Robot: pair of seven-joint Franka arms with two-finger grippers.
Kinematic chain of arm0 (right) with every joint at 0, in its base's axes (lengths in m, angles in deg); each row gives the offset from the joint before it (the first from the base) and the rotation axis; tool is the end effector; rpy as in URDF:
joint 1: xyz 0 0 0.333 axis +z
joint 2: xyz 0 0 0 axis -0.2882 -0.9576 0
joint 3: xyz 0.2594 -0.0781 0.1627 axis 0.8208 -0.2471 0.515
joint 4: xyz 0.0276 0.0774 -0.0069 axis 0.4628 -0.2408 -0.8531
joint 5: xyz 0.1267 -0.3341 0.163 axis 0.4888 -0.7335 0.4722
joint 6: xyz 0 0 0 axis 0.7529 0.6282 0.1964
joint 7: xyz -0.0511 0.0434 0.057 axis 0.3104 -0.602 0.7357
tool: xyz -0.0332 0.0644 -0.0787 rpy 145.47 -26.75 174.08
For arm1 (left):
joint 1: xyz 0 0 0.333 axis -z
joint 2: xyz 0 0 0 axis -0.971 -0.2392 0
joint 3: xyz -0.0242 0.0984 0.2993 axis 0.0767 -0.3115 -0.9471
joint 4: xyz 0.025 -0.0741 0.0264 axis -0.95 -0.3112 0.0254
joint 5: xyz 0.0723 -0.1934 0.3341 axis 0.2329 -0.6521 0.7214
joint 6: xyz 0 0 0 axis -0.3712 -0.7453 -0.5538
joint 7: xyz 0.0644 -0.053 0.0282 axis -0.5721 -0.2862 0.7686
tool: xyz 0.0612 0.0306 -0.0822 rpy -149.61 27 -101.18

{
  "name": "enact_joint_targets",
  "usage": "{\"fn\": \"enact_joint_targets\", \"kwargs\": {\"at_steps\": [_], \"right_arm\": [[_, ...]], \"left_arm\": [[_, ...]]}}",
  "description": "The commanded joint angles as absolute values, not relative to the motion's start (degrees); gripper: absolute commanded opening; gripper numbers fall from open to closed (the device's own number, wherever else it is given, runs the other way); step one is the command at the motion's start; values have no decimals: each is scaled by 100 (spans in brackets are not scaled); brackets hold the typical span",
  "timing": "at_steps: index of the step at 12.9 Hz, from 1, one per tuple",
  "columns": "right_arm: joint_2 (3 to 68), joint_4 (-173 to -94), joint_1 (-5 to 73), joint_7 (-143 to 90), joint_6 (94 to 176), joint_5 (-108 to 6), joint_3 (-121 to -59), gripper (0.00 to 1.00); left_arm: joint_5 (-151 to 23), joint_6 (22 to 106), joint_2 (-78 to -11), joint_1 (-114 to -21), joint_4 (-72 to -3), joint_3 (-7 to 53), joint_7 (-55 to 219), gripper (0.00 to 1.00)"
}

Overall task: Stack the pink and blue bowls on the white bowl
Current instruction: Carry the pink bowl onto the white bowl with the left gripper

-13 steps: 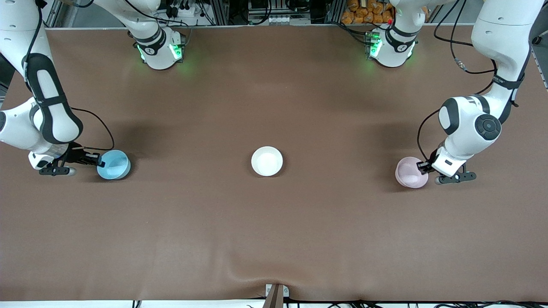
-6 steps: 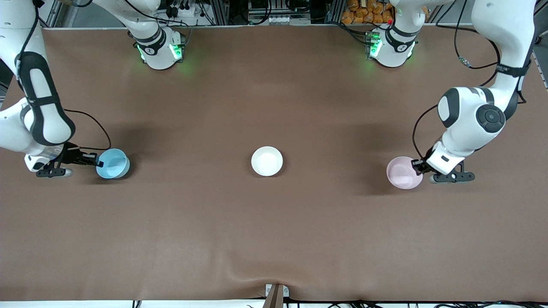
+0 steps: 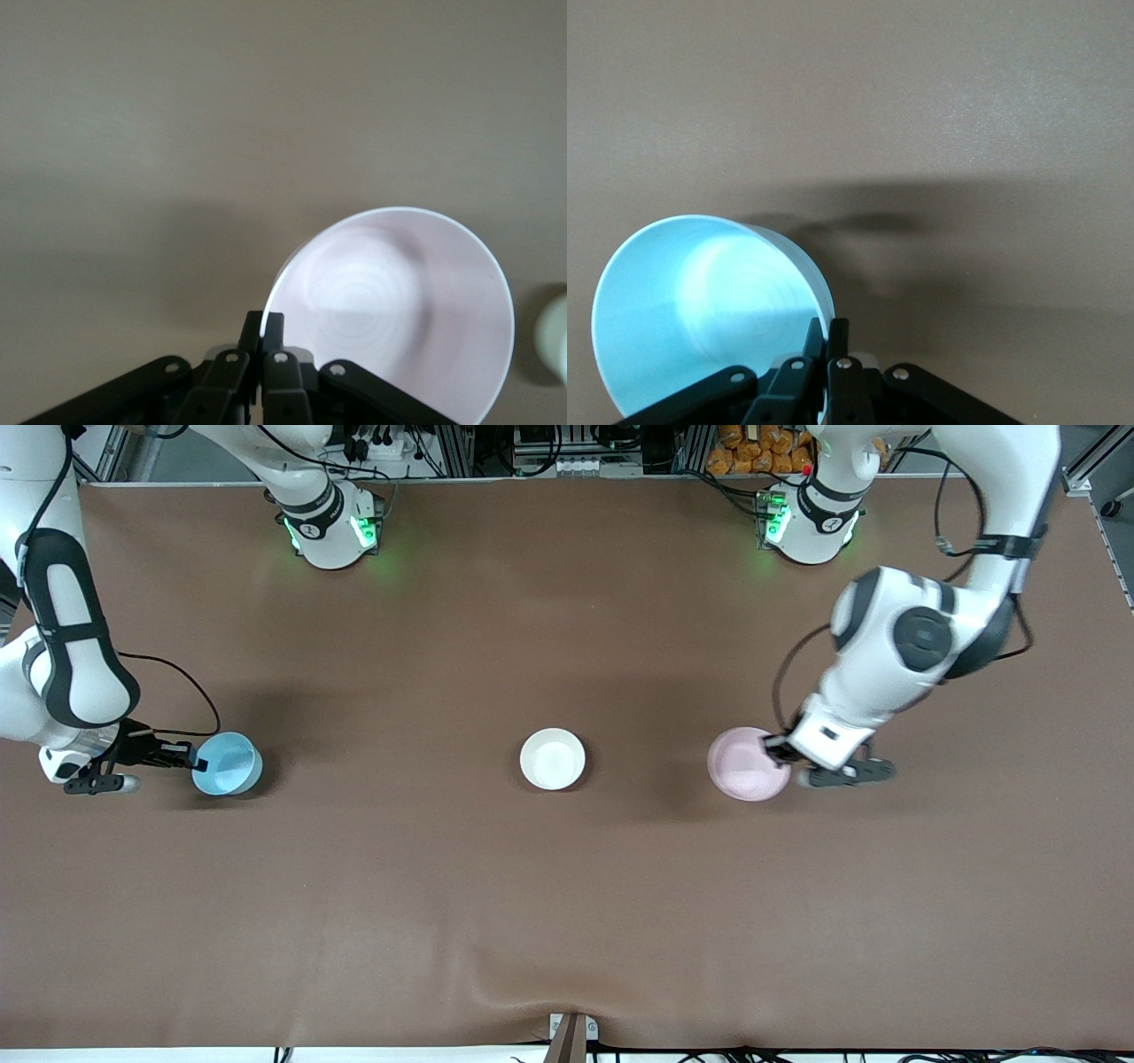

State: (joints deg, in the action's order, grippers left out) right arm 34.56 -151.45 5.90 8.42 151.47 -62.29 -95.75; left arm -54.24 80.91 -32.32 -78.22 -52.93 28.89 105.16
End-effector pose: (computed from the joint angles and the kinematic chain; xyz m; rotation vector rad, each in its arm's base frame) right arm 0.5410 -0.2093 0.2218 -2.8665 0.0144 0.0140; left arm 0.5591 -0.2195 0.3555 3.0148 0.2074 0.0794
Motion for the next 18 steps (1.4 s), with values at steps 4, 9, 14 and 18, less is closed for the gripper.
{"fn": "enact_joint_targets", "kwargs": {"at_steps": [4, 9, 14, 18], "right_arm": [[3571, -14896, 603, 833, 14473, -6070, -9690, 0], [3843, -14764, 927, -298, 13911, -6158, -9699, 0], [4124, -14781, 1340, -1168, 13795, -6378, -9699, 0], [4370, -14781, 1569, -1838, 13549, -6484, -9682, 0]], "left_arm": [[-5337, 7971, -4295, -6678, -4118, 2924, 11662, 0], [-4873, 8006, -5236, -5869, -3186, 2845, 12594, 0], [-4274, 8094, -5844, -5402, -2604, 2783, 13500, 0], [-4247, 8173, -5879, -5226, -2604, 2757, 13554, 0]]}}
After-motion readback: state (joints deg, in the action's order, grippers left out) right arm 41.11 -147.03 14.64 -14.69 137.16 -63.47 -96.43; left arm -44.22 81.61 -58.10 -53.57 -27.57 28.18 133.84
